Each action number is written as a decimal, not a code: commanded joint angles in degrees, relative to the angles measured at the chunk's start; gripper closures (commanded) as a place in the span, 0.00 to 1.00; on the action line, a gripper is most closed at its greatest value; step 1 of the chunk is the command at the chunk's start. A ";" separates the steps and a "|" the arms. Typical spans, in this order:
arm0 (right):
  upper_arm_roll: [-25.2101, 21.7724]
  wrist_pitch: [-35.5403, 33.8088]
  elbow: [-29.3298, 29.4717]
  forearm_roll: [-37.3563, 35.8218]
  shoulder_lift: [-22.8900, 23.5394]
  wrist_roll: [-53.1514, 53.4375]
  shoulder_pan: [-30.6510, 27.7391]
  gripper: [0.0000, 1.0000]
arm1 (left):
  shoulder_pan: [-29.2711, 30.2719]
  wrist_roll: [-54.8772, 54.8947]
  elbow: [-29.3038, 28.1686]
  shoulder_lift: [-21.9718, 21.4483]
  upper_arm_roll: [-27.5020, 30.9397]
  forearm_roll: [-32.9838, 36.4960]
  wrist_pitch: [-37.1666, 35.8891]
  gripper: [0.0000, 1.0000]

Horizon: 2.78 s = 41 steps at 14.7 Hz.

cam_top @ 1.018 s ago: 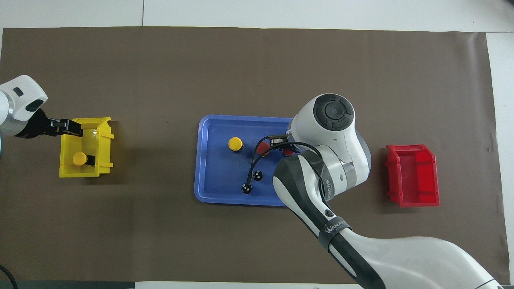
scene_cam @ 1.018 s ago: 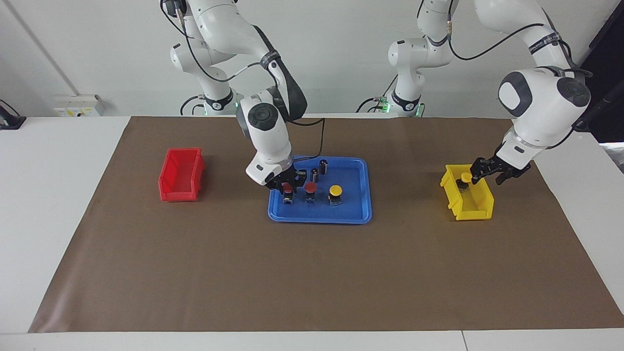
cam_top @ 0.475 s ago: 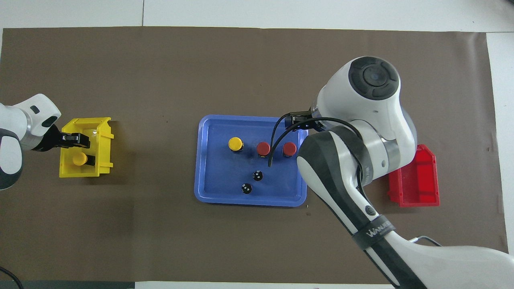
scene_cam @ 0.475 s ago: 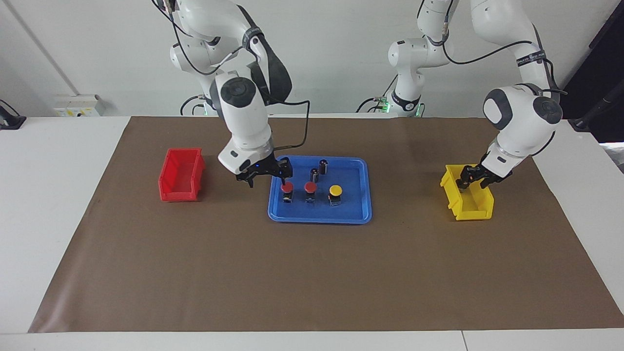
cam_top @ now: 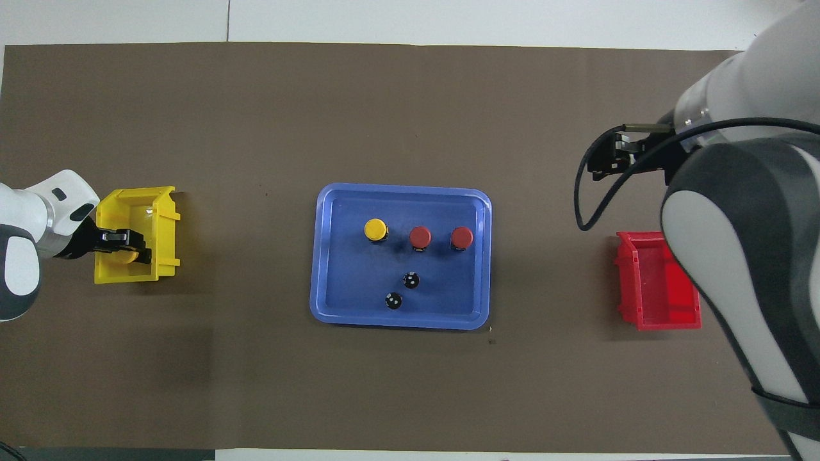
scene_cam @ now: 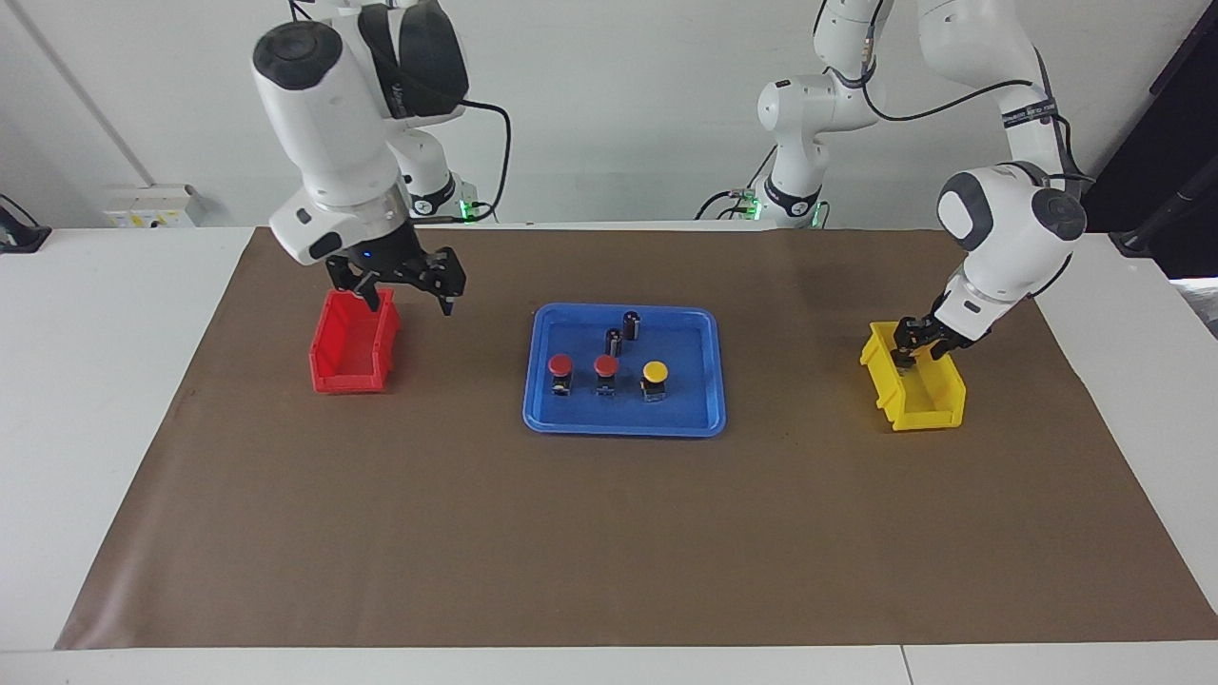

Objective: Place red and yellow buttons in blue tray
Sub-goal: 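Grasp the last yellow button with the left gripper while the right gripper retracts, then carry the yellow button into the blue tray with the left gripper and release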

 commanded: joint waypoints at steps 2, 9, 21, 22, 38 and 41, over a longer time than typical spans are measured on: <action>0.66 -9.27 3.12 -0.59 -2.46 -9.30 -8.33 0.00 | -0.33 -0.01 -2.03 -1.99 -0.12 0.12 -0.03 0.36; -3.92 -2.70 -7.15 -2.34 -8.35 -20.31 -11.77 0.00 | -0.42 -1.06 1.03 -1.03 -0.21 0.12 -2.40 0.99; -3.47 -3.66 -7.08 -1.99 -8.09 -20.13 -10.20 0.00 | -30.99 -43.41 15.81 5.46 -1.18 -0.05 -2.69 0.99; -3.39 -3.66 -7.08 -1.99 -8.09 -20.13 -10.10 0.00 | -32.31 -44.56 15.73 6.35 -1.18 -0.23 -1.81 0.99; -3.47 -3.66 -7.08 -1.99 -8.09 -20.13 -10.01 0.00 | -37.42 -49.23 15.55 13.12 -0.92 -0.23 4.01 0.98; -3.48 -3.66 -7.08 -1.91 -8.09 -20.13 -10.01 0.00 | -37.16 -48.18 15.46 13.03 -0.92 -0.05 2.87 0.98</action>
